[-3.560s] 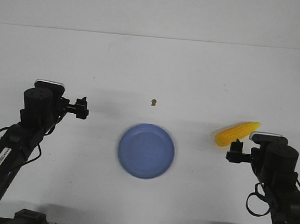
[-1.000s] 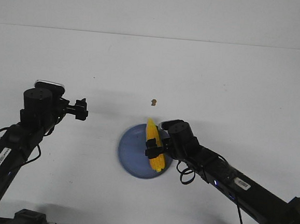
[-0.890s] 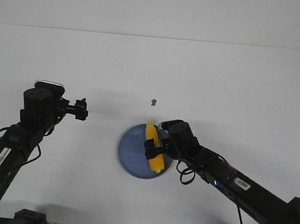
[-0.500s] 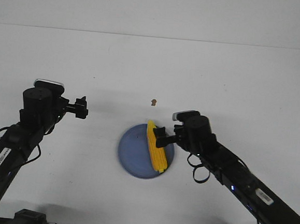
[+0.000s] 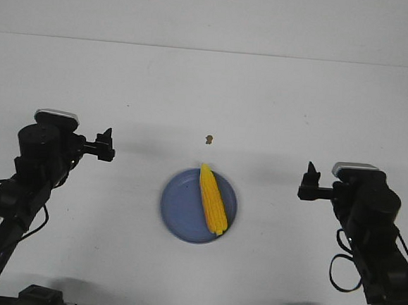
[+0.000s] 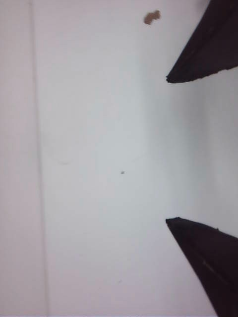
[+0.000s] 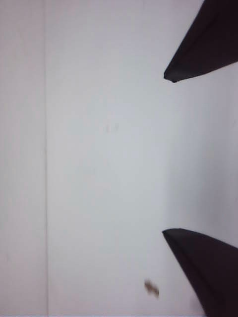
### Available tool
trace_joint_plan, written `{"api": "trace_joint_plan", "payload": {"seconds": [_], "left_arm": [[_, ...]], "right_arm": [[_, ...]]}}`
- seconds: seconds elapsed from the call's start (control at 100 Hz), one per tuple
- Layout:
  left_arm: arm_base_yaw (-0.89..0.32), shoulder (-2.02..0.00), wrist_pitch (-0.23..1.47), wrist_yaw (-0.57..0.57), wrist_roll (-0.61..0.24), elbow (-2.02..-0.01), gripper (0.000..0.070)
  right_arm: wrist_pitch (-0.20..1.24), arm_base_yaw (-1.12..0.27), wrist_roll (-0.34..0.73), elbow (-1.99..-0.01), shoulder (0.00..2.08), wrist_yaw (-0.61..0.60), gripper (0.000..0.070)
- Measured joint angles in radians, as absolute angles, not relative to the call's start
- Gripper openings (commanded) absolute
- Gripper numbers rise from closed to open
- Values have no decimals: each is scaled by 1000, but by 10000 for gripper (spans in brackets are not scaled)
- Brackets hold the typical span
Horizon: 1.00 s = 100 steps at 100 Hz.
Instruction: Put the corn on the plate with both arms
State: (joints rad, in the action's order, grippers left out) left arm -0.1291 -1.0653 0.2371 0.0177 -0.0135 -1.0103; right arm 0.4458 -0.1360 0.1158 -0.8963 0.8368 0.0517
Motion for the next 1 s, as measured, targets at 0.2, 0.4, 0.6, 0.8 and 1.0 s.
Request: {"api": "trace_joint_plan", "payload": {"seconds": [0.2, 0.4, 0.6, 0.8, 1.0], "left_arm": [[-129, -910, 161, 18, -23, -843, 543], [-129, -717, 142, 18, -46, -643, 543], [-129, -567, 167, 18, -47, -545, 511], [-129, -510, 166, 18, -47, -545, 211], [-129, -504, 166, 18, -49, -545, 5]], "right_arm": [[456, -87, 59, -775, 672, 53, 622], [461, -83, 48, -625, 526, 52, 622], [458, -83, 48, -611, 424, 51, 621], [456, -84, 48, -612, 422, 50, 451], [409, -84, 48, -612, 421, 50, 1]]}}
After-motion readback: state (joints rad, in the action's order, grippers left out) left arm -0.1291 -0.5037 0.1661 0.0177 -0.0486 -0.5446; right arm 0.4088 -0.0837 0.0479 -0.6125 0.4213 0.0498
